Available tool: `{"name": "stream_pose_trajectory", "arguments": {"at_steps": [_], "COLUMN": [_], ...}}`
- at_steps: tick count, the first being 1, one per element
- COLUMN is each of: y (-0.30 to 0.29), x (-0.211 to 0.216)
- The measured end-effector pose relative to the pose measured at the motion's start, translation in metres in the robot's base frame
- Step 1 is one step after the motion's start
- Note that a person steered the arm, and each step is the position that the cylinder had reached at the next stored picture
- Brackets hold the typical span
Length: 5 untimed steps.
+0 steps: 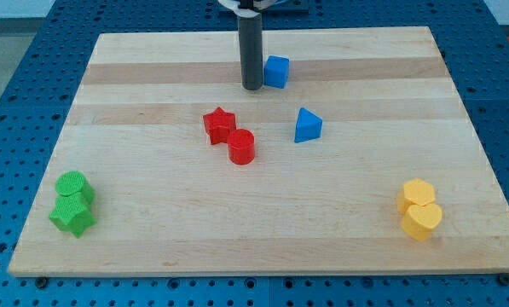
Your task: Push the cube upwards slightly
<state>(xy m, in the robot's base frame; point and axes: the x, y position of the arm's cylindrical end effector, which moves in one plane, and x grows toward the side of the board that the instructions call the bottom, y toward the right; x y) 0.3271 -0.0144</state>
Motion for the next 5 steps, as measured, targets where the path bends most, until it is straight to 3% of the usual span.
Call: {"name": "stream_pose_trajectory", "arguments": {"at_steps": [1, 5], "y": [0.0392, 0.0454], "x": [-0.0001, -0.0056]}}
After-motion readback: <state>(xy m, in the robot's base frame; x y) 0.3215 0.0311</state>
